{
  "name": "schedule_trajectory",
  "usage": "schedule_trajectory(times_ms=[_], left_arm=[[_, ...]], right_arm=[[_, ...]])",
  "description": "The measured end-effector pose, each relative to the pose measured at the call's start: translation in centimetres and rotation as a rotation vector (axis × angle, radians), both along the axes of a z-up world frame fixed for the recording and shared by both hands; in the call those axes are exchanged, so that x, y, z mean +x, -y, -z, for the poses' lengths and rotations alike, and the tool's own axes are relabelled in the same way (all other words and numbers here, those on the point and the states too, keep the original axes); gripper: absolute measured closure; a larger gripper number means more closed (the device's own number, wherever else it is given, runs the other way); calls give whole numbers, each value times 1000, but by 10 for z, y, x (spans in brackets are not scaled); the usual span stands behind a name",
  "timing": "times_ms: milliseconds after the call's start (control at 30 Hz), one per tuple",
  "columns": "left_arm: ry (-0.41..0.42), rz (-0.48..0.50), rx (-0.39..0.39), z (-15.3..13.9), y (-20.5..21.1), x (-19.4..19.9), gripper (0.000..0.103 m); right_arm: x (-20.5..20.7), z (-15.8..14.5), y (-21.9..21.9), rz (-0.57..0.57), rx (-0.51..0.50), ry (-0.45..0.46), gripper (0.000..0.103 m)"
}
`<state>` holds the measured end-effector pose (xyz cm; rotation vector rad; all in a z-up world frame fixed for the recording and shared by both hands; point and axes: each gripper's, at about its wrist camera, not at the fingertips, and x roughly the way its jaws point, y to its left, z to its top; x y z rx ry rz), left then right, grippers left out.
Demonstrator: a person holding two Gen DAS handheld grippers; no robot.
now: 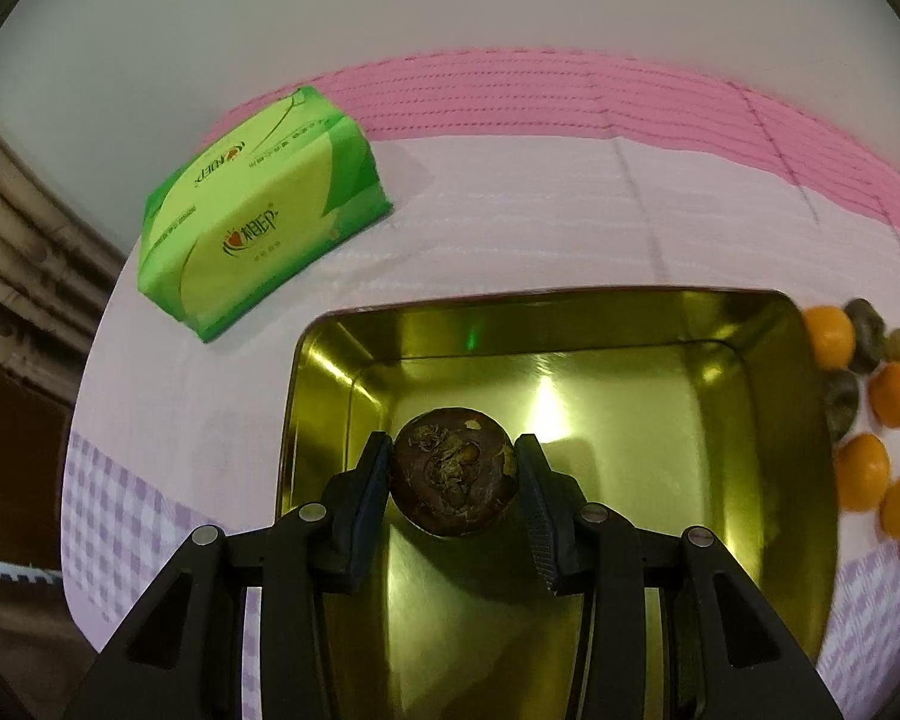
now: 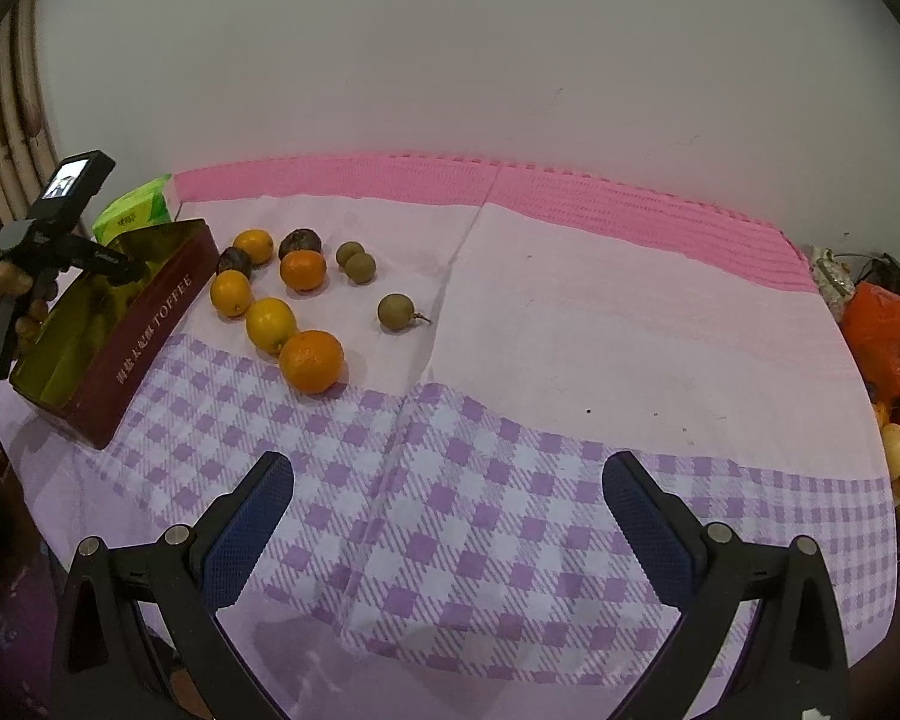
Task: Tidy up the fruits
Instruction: 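Carry the dark brown mangosteen in the left tool into the tray, release, then grasp a mandarin orange from the fruit group with the right tool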
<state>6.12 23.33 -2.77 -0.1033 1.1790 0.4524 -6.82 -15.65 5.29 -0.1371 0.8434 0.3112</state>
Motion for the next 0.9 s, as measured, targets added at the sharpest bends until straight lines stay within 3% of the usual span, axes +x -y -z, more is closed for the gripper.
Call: schedule_trajectory(times_ms=[167,267,467,633,733,900], left_arm=[[5,12,10,2,-5,7,58],[25,7,-5,-2,-5,4,50],[107,15,-18,-33,21,-30,47],[186,25,-30,-63,58,-73,37],[225,11,-45,-75,77,-104,35],[255,-65,-32,-86,95,-158,30]], right_arm=[[5,-1,-9,-31,12,2,1],[11,-3,-21,-79,37,10,1],[23,-4,-52,-223,76,56,1],[42,8,-69,-264,57,57,2],[55,18,-72,-269,63,30,8],[69,28,-77,-281,56,-7,12]])
